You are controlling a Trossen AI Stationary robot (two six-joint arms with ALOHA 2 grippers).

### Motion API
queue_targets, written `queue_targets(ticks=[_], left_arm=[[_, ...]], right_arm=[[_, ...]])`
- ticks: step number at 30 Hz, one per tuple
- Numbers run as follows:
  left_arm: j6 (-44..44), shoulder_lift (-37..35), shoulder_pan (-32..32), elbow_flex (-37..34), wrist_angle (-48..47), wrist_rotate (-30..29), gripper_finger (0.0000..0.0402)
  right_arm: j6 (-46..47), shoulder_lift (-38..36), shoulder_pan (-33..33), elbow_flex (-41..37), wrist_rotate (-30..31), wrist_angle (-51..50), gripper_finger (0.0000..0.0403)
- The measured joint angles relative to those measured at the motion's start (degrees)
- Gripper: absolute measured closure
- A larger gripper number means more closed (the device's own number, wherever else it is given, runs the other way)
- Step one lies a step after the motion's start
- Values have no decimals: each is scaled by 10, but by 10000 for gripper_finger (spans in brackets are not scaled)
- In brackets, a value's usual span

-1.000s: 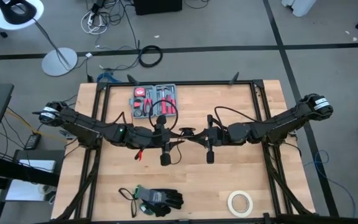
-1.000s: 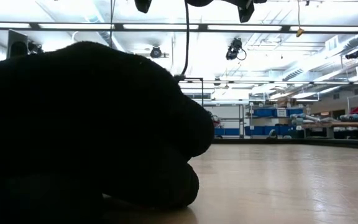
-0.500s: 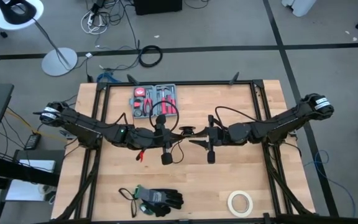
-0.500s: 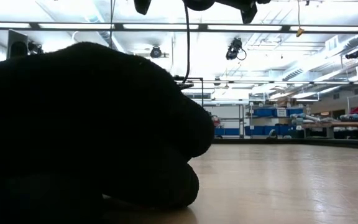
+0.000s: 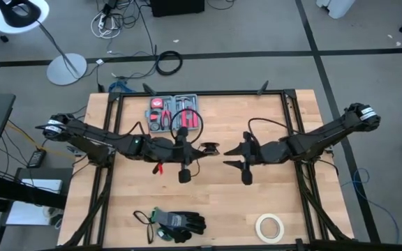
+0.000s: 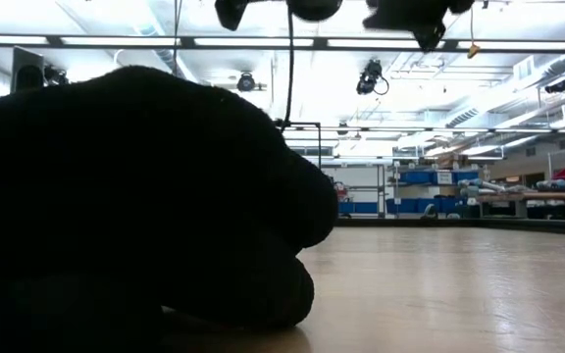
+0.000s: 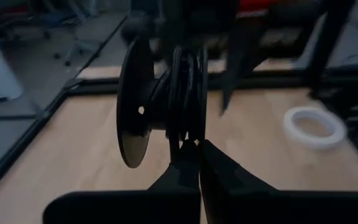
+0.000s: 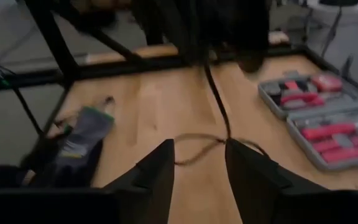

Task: Coil cords
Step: Coil the black wire cable into the black spool

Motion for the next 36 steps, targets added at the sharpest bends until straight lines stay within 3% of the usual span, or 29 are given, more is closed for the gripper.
queue_targets(ticks=[4, 12, 15, 36], left_arm=[[2, -1, 11, 0, 28, 19, 401], [15, -1, 10, 0, 62, 25, 401], [15, -1, 8, 0, 63, 25, 401], [48, 0, 5, 0, 134, 8, 401]], right_arm=[[-22, 51, 2, 0, 20, 43, 261], [-122, 130, -1, 0, 69, 226, 270], [-142, 142, -2, 0, 93, 238, 277], [-178, 142, -34, 0, 101, 301, 283]])
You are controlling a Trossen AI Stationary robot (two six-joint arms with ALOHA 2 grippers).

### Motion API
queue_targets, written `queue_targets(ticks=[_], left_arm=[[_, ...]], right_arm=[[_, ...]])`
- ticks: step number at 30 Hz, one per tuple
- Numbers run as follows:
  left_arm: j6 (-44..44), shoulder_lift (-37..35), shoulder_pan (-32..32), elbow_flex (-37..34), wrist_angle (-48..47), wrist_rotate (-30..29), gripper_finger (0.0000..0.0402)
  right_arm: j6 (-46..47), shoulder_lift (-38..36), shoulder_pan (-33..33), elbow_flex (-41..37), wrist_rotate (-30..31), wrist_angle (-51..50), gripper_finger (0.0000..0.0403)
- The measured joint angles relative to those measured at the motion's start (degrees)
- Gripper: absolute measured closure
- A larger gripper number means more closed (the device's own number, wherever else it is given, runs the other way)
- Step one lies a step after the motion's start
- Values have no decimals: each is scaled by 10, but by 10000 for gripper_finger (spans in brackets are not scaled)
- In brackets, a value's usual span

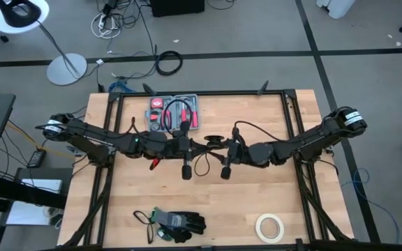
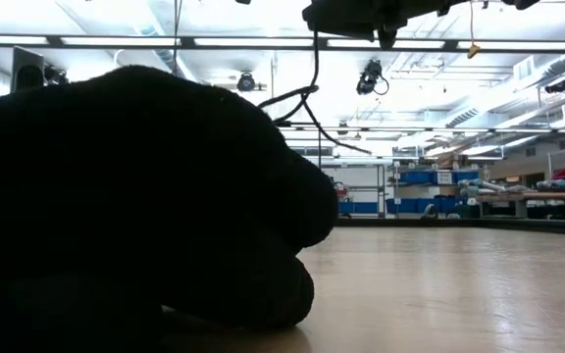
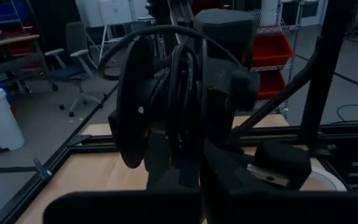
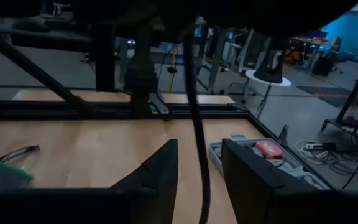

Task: Coil cords
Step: Coil the black wire cable into the black spool

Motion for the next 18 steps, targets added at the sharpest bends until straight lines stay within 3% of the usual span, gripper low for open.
queue_targets(ticks=[4, 9, 14, 18], left_arm=[[0, 0, 0, 0, 0, 0, 401], [0, 0, 0, 0, 1, -4, 401], [5, 0, 0, 0, -5, -4, 401], [-3, 1, -8, 0, -35, 2, 401]], right_arm=[[-1, 0, -3, 0, 0, 5, 306], [-10, 0, -3, 0, -5, 4, 387], [-9, -1, -1, 0, 5, -8, 395], [0, -19, 16, 0, 50, -83, 397]])
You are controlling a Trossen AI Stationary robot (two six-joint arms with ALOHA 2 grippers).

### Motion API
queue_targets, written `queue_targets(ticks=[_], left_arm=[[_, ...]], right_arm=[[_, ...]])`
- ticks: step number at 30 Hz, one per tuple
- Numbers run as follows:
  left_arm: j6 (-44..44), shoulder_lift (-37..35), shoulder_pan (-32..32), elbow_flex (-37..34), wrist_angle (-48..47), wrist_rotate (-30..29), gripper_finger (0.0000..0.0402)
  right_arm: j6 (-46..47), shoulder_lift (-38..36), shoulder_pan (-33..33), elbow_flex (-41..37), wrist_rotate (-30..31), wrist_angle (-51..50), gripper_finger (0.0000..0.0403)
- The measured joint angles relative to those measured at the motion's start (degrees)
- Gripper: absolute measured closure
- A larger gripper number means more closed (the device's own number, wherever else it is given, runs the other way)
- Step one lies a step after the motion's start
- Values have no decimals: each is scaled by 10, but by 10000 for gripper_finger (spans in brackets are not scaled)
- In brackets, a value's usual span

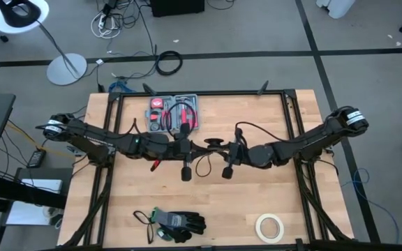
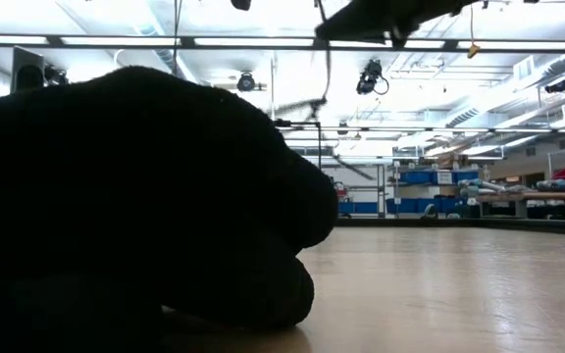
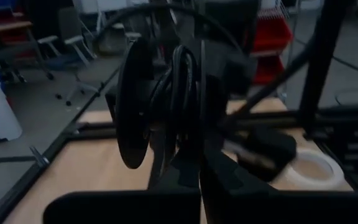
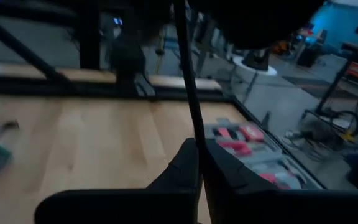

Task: Coil cords
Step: Coil the black wire cable into the black spool

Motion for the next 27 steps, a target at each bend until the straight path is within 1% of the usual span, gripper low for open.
queue_targets(ticks=[6, 10, 14, 17, 21, 24, 27], left_arm=[[-9, 0, -3, 0, -59, 3, 401], [-23, 0, -2, 0, -92, 2, 401], [-34, 0, -2, 0, -97, 0, 401], [-32, 0, -2, 0, -99, -2, 401], [-30, 0, -1, 1, -130, -8, 401], [-31, 0, 0, 1, -169, -18, 401], [-43, 0, 1, 0, -206, -24, 401]], right_arm=[[26, -51, 37, 0, 11, -99, 399], [38, -83, 62, 0, 8, -137, 399], [31, -96, 73, 0, -23, -134, 396], [29, -100, 73, 0, -30, -123, 386], [26, -104, 71, 0, -49, -105, 378], [49, -104, 66, 0, -65, -111, 376], [97, -103, 61, 0, -99, -142, 370]])
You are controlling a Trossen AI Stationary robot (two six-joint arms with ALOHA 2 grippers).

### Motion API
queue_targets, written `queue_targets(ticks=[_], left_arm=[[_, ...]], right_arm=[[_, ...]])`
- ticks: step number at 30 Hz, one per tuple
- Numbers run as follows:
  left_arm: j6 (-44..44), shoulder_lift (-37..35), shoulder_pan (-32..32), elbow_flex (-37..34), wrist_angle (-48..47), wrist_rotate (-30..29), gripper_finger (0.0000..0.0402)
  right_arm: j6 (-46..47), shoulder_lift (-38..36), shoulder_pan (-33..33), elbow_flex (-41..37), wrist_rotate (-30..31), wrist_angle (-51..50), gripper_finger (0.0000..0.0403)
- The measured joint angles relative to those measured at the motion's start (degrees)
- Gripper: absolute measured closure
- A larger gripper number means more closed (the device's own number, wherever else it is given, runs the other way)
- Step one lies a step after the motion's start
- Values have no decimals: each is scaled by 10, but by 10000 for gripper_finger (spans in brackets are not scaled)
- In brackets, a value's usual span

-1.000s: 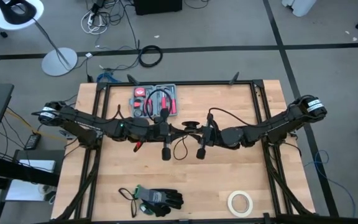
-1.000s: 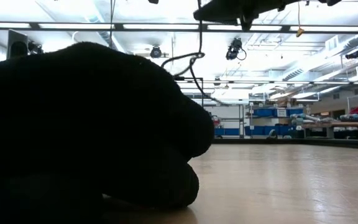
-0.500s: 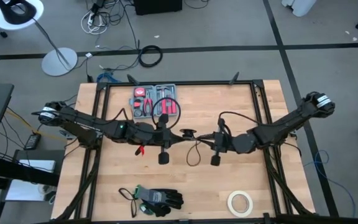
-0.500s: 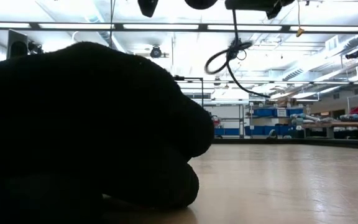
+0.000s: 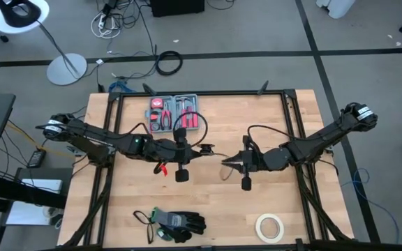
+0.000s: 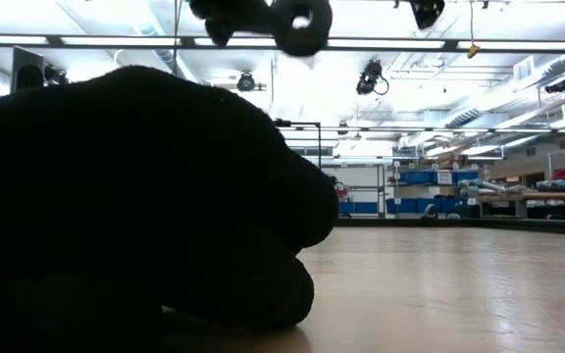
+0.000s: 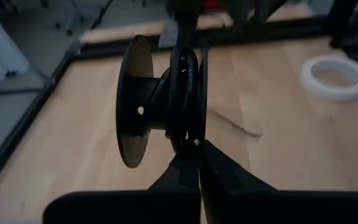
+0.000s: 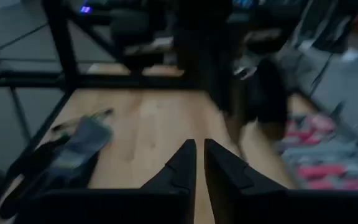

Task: Coil cords
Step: Coil the black wire cable into the black spool

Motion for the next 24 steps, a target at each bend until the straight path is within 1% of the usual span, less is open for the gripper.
queue_targets(ticks=[2, 7, 12, 18, 19, 24], left_arm=[[-5, 0, -1, 0, -23, 1, 401], [-17, 8, -1, -1, -57, 9, 401], [-19, 22, -1, -1, -48, 29, 401], [-17, 27, -1, -1, -28, 46, 401], [-17, 27, -1, -1, -19, 49, 401], [-15, 27, 0, -1, -4, 53, 401]], right_arm=[[23, 0, -4, 0, -12, -6, 363], [52, 0, -17, 0, -16, -6, 347], [35, 1, -40, 0, -17, 6, 337], [32, 17, -70, 0, -75, 45, 330], [30, 25, -76, 0, -79, 62, 330], [13, 49, -93, 4, -91, 74, 330]])
